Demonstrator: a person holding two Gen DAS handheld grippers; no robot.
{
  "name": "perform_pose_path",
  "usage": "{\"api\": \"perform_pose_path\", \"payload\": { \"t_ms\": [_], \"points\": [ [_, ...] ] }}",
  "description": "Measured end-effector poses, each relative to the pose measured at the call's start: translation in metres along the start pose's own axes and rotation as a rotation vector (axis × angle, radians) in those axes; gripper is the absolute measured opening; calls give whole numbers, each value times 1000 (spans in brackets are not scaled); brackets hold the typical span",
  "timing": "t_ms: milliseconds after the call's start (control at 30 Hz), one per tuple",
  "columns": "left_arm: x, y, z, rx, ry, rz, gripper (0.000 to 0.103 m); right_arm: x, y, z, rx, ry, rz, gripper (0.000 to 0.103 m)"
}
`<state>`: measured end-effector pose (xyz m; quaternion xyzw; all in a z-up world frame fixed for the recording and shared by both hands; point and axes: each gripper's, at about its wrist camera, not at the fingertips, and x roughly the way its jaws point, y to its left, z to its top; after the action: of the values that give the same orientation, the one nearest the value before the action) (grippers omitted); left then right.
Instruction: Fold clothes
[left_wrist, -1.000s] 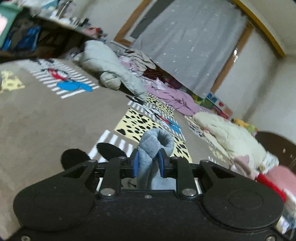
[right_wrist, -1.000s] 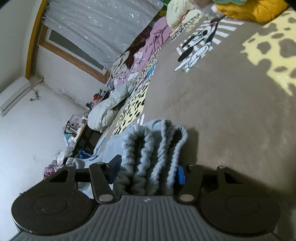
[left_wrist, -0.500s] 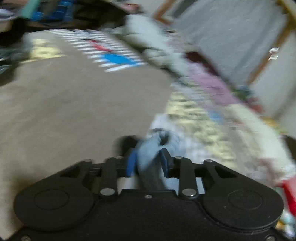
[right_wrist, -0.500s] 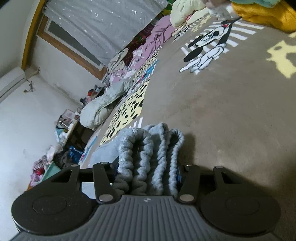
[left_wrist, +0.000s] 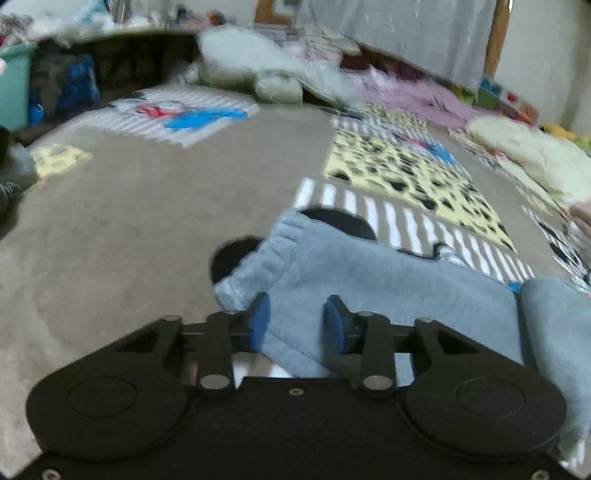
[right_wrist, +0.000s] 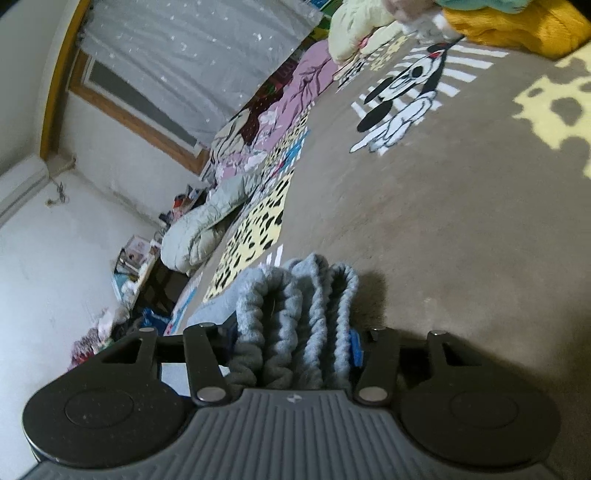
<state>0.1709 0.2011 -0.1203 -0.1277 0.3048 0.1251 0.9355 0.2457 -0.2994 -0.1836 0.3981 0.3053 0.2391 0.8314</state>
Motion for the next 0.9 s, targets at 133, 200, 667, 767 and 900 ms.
{"api": "perform_pose_path", "payload": {
  "t_ms": [133, 200, 667, 767, 900],
  "points": [
    [-30, -34, 3, 167, -114, -4, 43, -9, -5, 1, 37, -20, 22, 60],
    [-41, -47, 0, 210, -137, -77, 43, -14, -8, 3, 45, -34, 25, 63],
    [-111, -208, -79, 703, -184, -632, 53, -32, -29, 11, 150, -88, 60, 65],
    [-111, -235, -98, 800, -185, -648, 53, -36, -29, 13, 138, -84, 58, 66],
    [-103, -260, -112, 876, -189, -624, 53, -41, -32, 15, 129, -80, 56, 66]
  ]
}}
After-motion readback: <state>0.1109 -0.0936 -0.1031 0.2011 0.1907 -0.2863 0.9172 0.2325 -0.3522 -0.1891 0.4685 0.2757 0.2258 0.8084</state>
